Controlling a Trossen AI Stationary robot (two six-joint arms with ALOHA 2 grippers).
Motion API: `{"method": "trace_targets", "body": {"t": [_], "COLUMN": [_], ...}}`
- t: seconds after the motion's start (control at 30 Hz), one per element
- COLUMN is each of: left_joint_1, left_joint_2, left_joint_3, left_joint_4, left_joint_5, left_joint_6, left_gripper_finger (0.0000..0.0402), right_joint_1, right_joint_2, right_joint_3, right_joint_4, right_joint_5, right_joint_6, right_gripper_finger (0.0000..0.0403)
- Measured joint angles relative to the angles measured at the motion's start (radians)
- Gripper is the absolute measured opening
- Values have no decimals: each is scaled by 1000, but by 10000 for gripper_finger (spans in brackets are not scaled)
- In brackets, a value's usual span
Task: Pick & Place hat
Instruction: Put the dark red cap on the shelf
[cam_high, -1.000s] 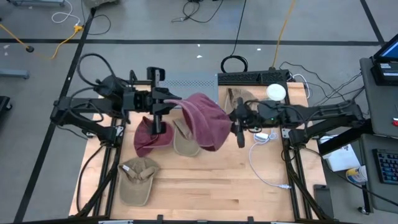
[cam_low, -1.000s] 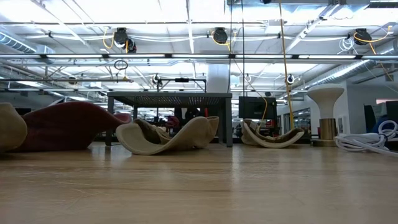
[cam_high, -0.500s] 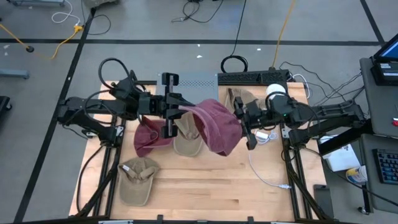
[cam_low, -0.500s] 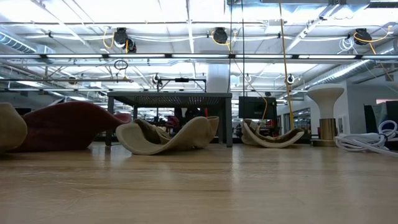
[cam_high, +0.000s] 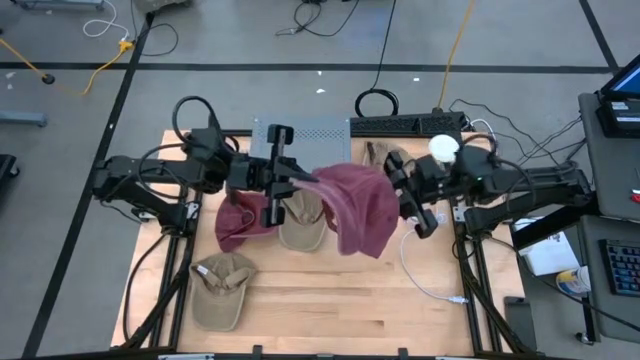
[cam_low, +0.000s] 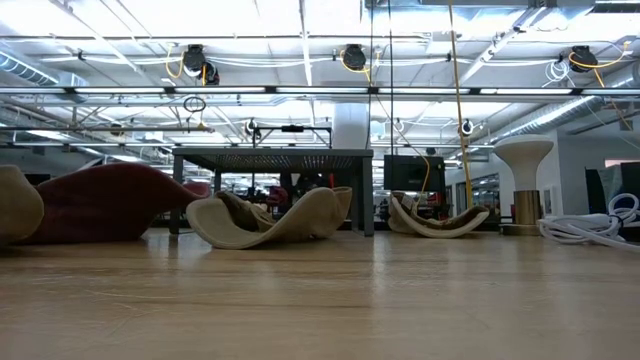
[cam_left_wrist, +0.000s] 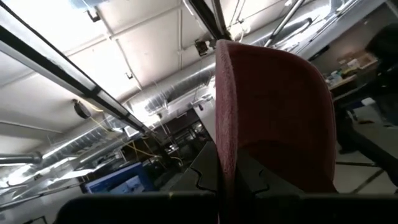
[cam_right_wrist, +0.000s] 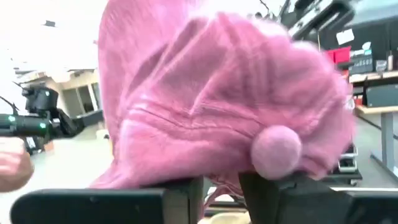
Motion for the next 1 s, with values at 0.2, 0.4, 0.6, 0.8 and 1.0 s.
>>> {"method": "trace_targets", "body": {"t": [0.2,0.4,0.6,0.8,1.0], "left_joint_1": [0,-1,-1,4,22], "left_joint_2": [1,1,1,1,1], "left_joint_3": [0,0,0,0,0], "left_joint_4": [5,5,32,98,114], "left_joint_5": [34,50,28,49,113], "left_joint_6": [0,7,38,76,71], "left_gripper_finger": [8,8,8,8,8], "right_joint_1": [0,0,0,-8,-9], "right_joint_2": [-46,-60,-60,-73,-95], "right_joint_3": [0,0,0,0,0], "right_joint_4": [7,9,-13,-108,-232], "right_joint_5": [119,238,236,234,236], "right_joint_6": [-11,-30,-48,105,314], "right_gripper_finger": [89,89,89,96,142]}}
